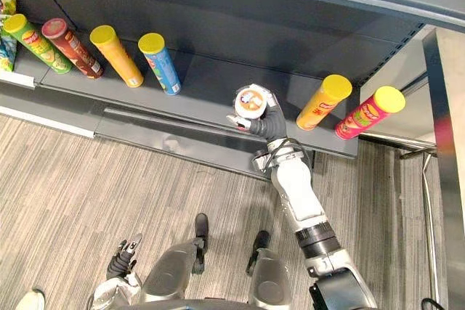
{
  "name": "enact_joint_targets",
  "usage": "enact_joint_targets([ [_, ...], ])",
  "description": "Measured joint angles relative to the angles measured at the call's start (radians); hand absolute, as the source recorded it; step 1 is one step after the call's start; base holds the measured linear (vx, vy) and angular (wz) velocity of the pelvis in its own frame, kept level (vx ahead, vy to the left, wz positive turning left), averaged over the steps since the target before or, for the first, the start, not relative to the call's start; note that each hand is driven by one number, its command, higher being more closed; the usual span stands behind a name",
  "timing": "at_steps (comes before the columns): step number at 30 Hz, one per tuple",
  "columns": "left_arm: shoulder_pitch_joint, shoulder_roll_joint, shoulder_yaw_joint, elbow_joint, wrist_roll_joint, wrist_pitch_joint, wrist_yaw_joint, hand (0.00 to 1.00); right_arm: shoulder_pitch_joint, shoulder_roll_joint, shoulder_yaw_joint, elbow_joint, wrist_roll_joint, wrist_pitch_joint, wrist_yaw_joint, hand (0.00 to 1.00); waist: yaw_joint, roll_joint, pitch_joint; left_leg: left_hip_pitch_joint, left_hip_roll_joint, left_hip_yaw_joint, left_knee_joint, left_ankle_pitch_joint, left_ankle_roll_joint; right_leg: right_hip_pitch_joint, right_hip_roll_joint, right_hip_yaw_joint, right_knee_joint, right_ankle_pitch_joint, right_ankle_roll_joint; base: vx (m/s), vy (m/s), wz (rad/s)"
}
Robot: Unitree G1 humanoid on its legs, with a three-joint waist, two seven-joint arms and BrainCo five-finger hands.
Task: Put the gum and the chips on the shelf.
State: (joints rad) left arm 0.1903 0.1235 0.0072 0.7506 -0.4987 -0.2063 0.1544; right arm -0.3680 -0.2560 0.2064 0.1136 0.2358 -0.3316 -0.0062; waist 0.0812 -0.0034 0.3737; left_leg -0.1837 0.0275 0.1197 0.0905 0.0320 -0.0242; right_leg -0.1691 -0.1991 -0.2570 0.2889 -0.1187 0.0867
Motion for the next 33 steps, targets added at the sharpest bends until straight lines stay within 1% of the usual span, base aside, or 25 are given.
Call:
enact_joint_targets([
  [5,-0.012,0.000,0.000,-0.006,0.000,0.001,-0.002,0.00,-0.067,-0.002,0.004,0.075,-0.001,0.000,-0.030,1.00,0.006,0.011,0.053,-0.008,-0.011,-0.028,0.031,-0.010,-0.006,-0.008,-0.024,-0.023,0.074,-0.043,-0.003,-0.02,-0.040,0.19],
  [8,-0.012,0.000,-0.002,-0.007,0.000,0.007,-0.002,0.00,-0.111,-0.003,0.009,0.133,-0.001,-0.002,-0.040,1.00,0.007,0.020,0.063,-0.054,-0.016,-0.049,0.072,-0.013,-0.006,-0.047,-0.038,-0.038,0.124,-0.068,-0.008,-0.06,-0.060,0.20],
  [11,-0.011,0.000,-0.012,-0.004,0.000,0.014,0.000,0.00,-0.162,-0.002,0.020,0.220,-0.002,-0.002,-0.071,1.00,0.017,0.034,0.073,-0.083,-0.017,-0.056,0.108,-0.019,-0.009,-0.074,-0.048,-0.043,0.169,-0.083,-0.013,-0.06,-0.065,0.13],
  [14,-0.013,-0.002,-0.025,0.002,0.000,0.014,0.000,0.00,-0.205,-0.003,0.027,0.283,-0.014,-0.003,-0.104,1.00,0.020,0.056,0.084,-0.120,-0.020,-0.072,0.158,-0.033,-0.009,-0.096,-0.061,-0.054,0.216,-0.103,-0.015,-0.07,-0.059,0.13],
  [16,-0.014,-0.002,-0.033,0.007,0.000,0.014,0.001,0.00,-0.226,-0.004,0.027,0.325,-0.038,-0.004,-0.130,1.00,0.028,0.063,0.088,-0.137,-0.023,-0.078,0.172,-0.033,-0.008,-0.112,-0.069,-0.058,0.241,-0.117,-0.017,-0.06,-0.059,0.14],
  [18,-0.015,-0.004,-0.042,0.011,0.000,0.015,0.001,0.00,-0.246,-0.011,0.027,0.353,-0.040,-0.004,-0.166,1.00,0.048,0.075,0.094,-0.148,-0.022,-0.082,0.177,-0.033,-0.006,-0.125,-0.071,-0.062,0.255,-0.125,-0.019,-0.05,-0.077,0.08],
  [20,-0.015,-0.004,-0.042,0.011,0.000,0.020,0.001,0.00,-0.258,-0.011,0.026,0.364,-0.039,-0.004,-0.187,1.00,0.060,0.083,0.097,-0.147,-0.018,-0.081,0.175,-0.032,-0.007,-0.125,-0.069,-0.063,0.255,-0.126,-0.021,-0.04,-0.064,0.02],
  [21,-0.014,-0.003,-0.041,0.011,0.000,0.020,0.001,0.00,-0.263,-0.010,0.027,0.364,-0.040,-0.006,-0.187,1.00,0.060,0.085,0.098,-0.147,-0.017,-0.080,0.174,-0.031,-0.007,-0.125,-0.068,-0.064,0.255,-0.126,-0.022,-0.02,-0.060,0.02],
  [23,-0.013,-0.004,-0.041,0.011,0.000,0.020,0.000,0.00,-0.270,-0.006,0.027,0.356,-0.040,-0.006,-0.175,1.00,0.061,0.085,0.098,-0.147,-0.015,-0.077,0.170,-0.030,-0.007,-0.125,-0.067,-0.065,0.251,-0.127,-0.022,0.00,-0.048,0.00],
  [26,-0.011,-0.003,-0.040,0.009,0.002,0.021,-0.003,0.00,-0.267,0.000,0.064,0.224,-0.039,0.009,-0.096,1.00,0.058,0.084,0.098,-0.141,-0.003,-0.060,0.151,-0.024,-0.011,-0.122,-0.050,-0.052,0.215,-0.112,-0.010,0.04,-0.041,-0.18],
  [28,-0.010,-0.003,-0.038,0.009,0.003,0.022,-0.003,0.00,-0.266,0.001,0.108,0.129,-0.036,0.039,-0.039,1.00,0.059,0.074,0.105,-0.109,0.005,-0.037,0.134,-0.021,-0.014,-0.104,-0.040,-0.032,0.193,-0.097,-0.013,0.09,-0.032,-0.33],
  [30,-0.008,-0.004,-0.039,0.006,0.003,0.024,-0.003,0.00,-0.245,0.003,0.196,0.002,-0.012,0.083,0.058,1.00,0.057,0.070,0.104,-0.050,0.018,-0.018,0.119,-0.026,-0.011,-0.043,-0.022,-0.023,0.149,-0.083,-0.012,0.12,-0.043,-0.28],
  [31,-0.008,-0.004,-0.038,0.004,0.003,0.024,-0.003,0.00,-0.238,0.007,0.214,-0.026,0.003,0.093,0.081,1.00,0.057,0.068,0.104,-0.038,0.021,-0.016,0.118,-0.030,-0.011,-0.029,-0.017,-0.021,0.140,-0.083,-0.012,0.12,-0.045,-0.23],
  [32,-0.008,-0.003,-0.037,0.001,0.002,0.023,-0.002,0.00,-0.229,0.021,0.242,-0.073,0.015,0.114,0.125,1.00,0.054,0.060,0.099,-0.020,0.025,-0.012,0.110,-0.034,-0.012,-0.012,-0.009,-0.017,0.125,-0.082,-0.011,0.11,-0.047,-0.22],
  [33,-0.007,-0.002,-0.030,0.000,0.003,0.023,-0.002,0.00,-0.218,0.039,0.258,-0.109,0.034,0.130,0.164,1.00,0.055,0.045,0.090,-0.007,0.031,0.002,0.093,-0.034,-0.013,-0.008,-0.002,-0.011,0.112,-0.079,-0.014,0.11,-0.048,-0.24],
])
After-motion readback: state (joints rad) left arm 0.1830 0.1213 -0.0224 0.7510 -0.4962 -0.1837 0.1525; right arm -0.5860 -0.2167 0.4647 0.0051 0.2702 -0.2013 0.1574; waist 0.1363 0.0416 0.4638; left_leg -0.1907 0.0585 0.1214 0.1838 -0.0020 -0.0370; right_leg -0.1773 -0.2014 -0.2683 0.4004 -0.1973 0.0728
